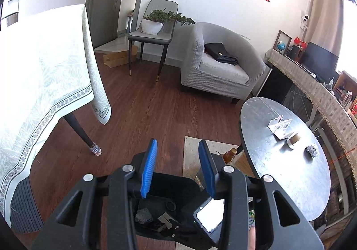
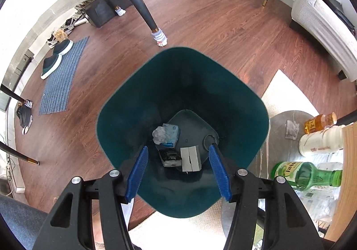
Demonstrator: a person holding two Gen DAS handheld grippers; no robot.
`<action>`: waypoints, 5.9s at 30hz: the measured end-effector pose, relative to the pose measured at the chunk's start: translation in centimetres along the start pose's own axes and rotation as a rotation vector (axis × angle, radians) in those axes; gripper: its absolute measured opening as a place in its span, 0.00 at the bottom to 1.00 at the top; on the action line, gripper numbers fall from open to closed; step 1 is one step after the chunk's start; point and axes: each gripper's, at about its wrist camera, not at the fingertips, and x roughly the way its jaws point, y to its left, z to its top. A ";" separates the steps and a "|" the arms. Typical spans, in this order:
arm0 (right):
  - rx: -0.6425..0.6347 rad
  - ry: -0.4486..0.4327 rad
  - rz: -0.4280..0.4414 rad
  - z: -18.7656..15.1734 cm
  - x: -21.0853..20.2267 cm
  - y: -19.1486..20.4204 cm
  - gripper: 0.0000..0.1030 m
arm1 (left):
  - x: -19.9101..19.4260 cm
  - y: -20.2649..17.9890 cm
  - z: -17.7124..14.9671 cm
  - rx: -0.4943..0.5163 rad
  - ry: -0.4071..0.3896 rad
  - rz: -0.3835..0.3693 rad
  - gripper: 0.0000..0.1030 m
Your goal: Collect trash
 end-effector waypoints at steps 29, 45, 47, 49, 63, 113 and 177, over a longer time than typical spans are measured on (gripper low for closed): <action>0.058 -0.409 -0.075 -3.6 -21.6 -7.0 0.45 | -0.4 -9.2 1.9 0.098 -0.128 -0.102 0.64; 0.299 -0.470 -0.190 -10.4 -26.0 -17.5 0.45 | 4.1 -19.4 0.0 0.226 -0.040 -0.242 0.70; 0.339 -0.477 -0.195 -11.6 -26.4 -18.9 0.45 | 4.9 -20.5 -0.3 0.236 -0.022 -0.256 0.70; 0.370 -0.486 -0.203 -12.5 -26.9 -19.9 0.45 | 5.7 -21.7 -0.7 0.251 -0.008 -0.263 0.70; 0.552 -0.572 -0.175 -17.9 -29.0 -26.3 0.48 | 12.3 -27.9 -2.7 0.310 0.123 -0.333 0.58; 0.660 -0.547 -0.238 -20.0 -27.8 -31.5 0.78 | 16.1 -30.2 -2.5 0.314 0.178 -0.351 0.14; 0.150 -0.573 -0.093 -3.9 -26.9 -15.0 0.51 | 6.3 -10.9 -1.0 0.188 0.098 -0.137 0.13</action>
